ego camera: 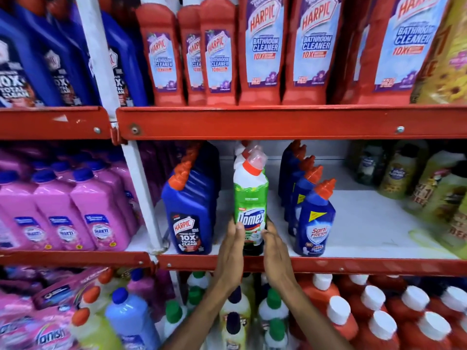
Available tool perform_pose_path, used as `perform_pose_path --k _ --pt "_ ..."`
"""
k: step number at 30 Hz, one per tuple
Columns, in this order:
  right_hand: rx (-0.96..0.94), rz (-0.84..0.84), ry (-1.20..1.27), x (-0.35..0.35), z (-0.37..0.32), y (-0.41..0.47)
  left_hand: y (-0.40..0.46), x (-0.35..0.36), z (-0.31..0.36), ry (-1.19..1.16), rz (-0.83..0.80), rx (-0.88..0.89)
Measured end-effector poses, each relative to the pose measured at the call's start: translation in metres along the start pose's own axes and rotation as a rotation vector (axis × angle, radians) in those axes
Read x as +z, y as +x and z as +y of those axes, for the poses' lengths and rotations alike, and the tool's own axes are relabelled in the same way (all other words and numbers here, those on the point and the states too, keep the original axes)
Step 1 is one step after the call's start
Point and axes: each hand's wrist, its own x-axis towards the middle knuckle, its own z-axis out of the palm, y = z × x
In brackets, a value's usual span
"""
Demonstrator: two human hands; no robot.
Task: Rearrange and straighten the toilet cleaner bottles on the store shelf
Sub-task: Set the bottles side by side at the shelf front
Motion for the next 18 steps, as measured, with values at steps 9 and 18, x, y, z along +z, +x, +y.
perform_pose_path --k 9,18 --pt "-0.288 0.432 -0.012 0.026 -0.182 -0.085 -0.005 -0.074 -0.077 0.115 0.702 0.384" --pt "-0.04 -0.041 -0.136 0.092 -0.175 -0.052 0.03 -0.121 -0.1 -0.012 0.452 0.018"
